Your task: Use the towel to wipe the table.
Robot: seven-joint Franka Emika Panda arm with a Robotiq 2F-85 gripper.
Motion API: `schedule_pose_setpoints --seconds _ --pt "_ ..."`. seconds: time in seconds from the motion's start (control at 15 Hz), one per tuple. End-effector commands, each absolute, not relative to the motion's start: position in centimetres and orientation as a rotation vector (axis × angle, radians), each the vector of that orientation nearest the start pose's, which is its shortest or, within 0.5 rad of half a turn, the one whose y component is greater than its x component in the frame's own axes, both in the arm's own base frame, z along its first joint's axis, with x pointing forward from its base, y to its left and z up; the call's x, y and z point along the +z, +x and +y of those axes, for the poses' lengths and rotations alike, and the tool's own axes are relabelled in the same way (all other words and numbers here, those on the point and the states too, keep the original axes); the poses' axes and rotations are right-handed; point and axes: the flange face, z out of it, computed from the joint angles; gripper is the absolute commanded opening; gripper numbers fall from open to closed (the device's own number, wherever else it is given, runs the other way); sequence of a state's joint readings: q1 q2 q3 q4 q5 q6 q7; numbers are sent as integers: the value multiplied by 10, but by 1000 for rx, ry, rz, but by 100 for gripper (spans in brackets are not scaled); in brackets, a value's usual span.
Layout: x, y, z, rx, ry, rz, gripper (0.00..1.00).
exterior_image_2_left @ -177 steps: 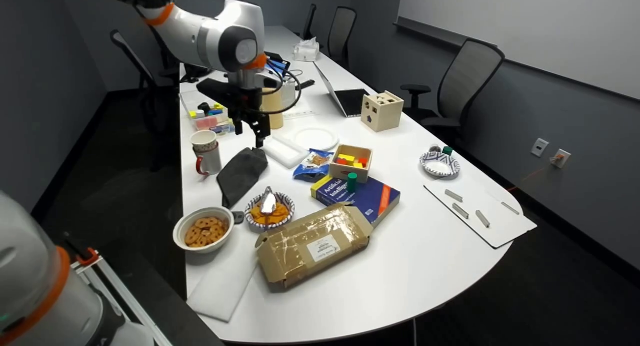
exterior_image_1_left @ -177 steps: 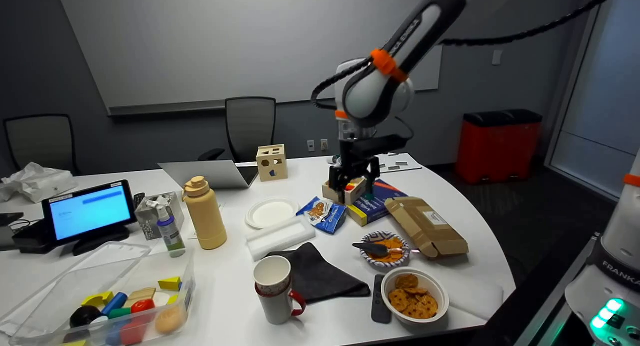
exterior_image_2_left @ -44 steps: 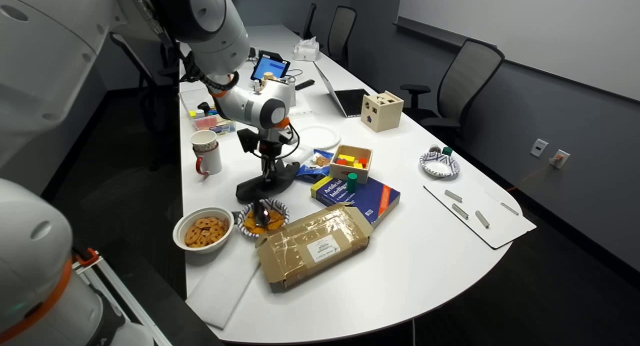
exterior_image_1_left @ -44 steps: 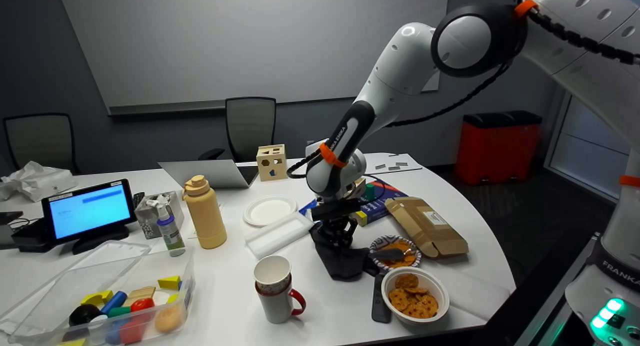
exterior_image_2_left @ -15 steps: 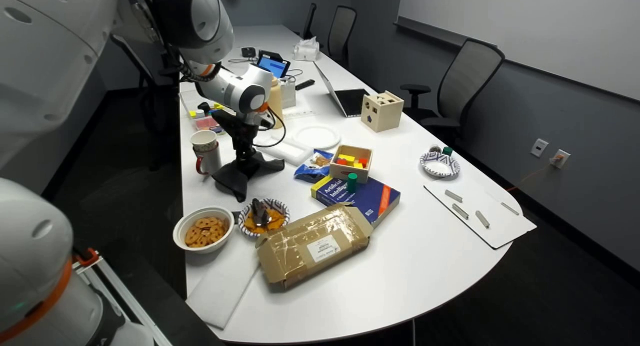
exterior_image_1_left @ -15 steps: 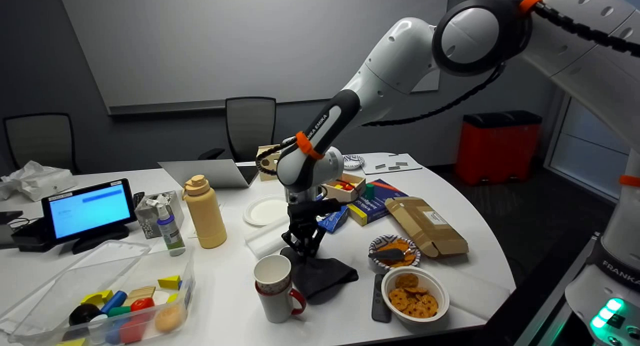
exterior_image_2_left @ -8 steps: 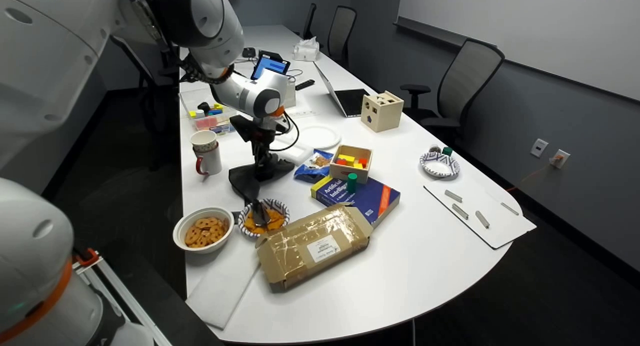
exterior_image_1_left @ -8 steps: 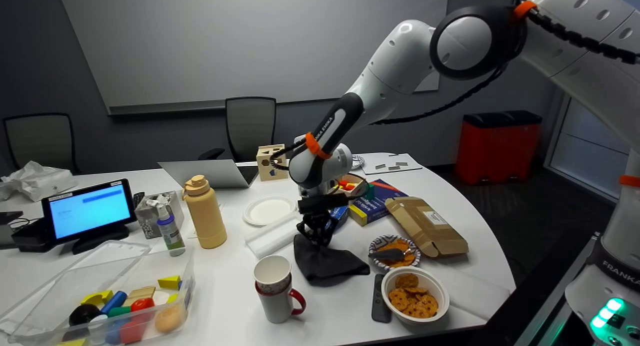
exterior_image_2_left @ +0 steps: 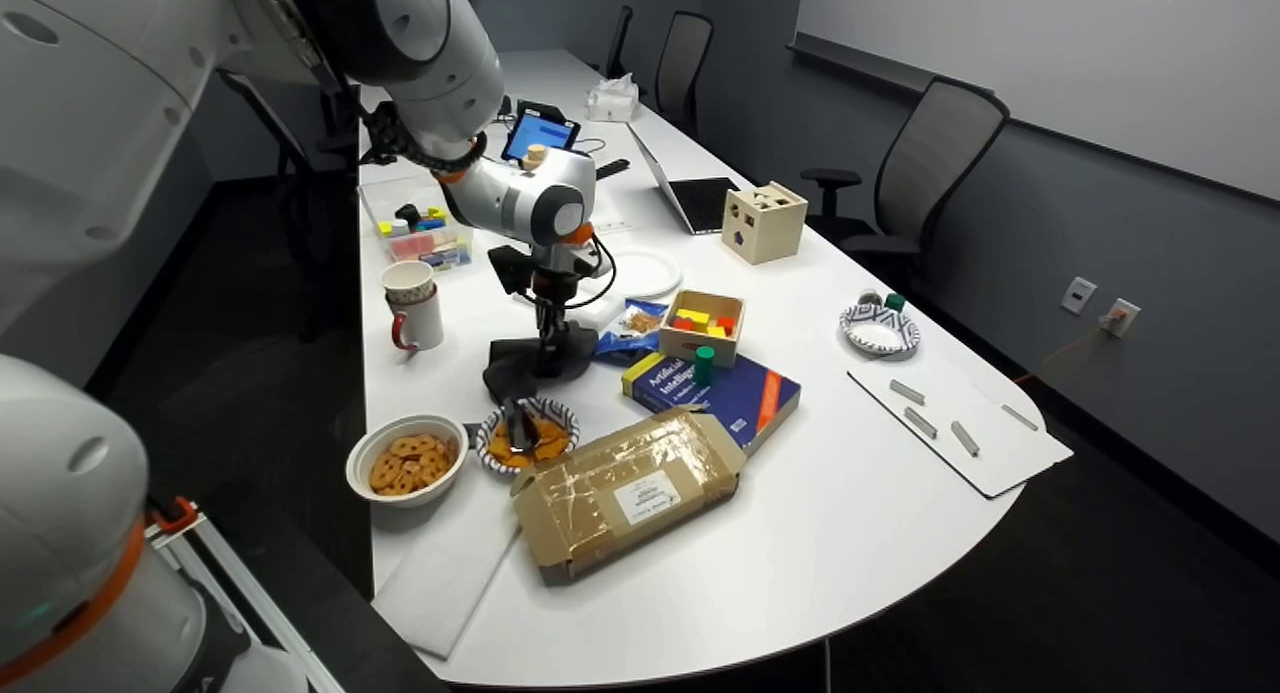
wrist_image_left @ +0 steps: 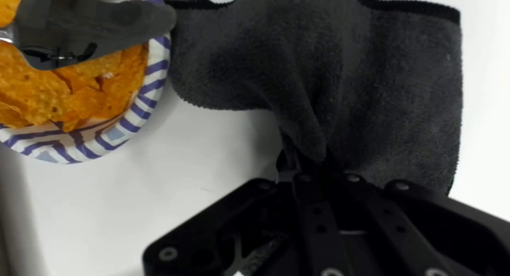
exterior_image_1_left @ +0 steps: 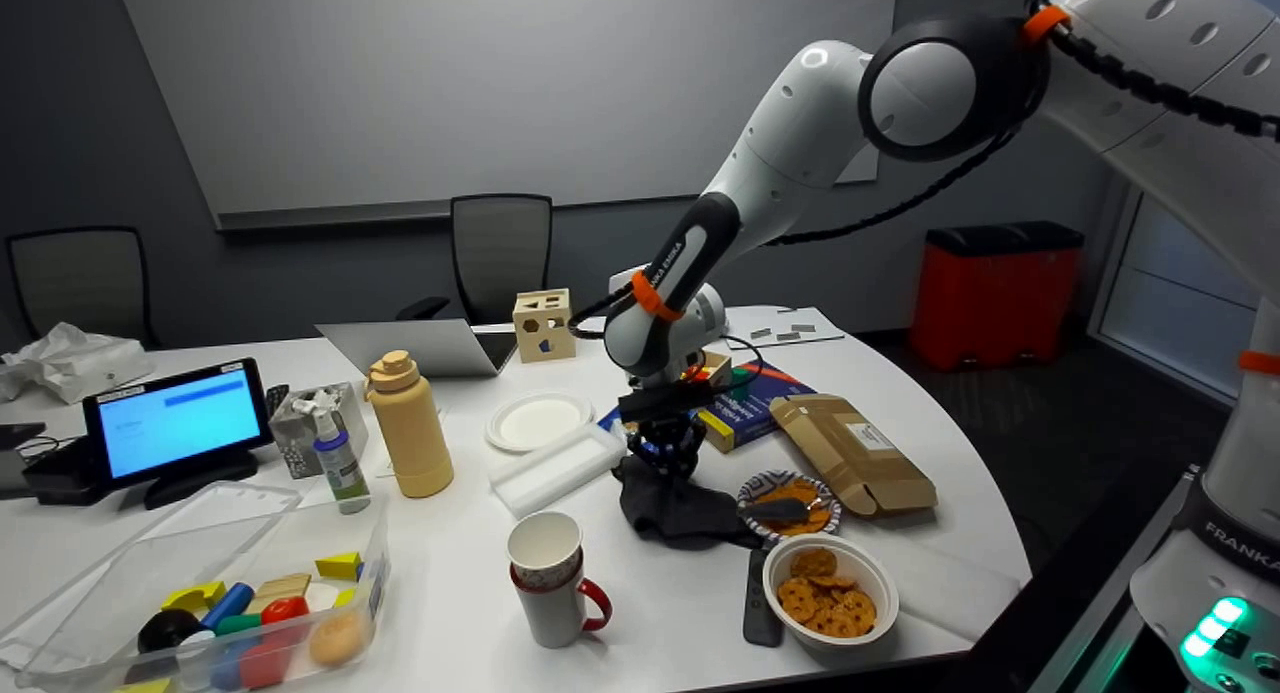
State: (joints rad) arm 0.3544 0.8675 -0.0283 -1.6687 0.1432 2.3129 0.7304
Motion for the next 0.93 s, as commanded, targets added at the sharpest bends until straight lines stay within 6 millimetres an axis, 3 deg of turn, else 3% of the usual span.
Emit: schedule_pose_setpoints --seconds 0.0,0.33,0.87 --pt "84 594 205 424 -3110 856 2" --pt "85 586 235 522 -3006 716 2" --pt "104 597 294 363 -2905 498 2"
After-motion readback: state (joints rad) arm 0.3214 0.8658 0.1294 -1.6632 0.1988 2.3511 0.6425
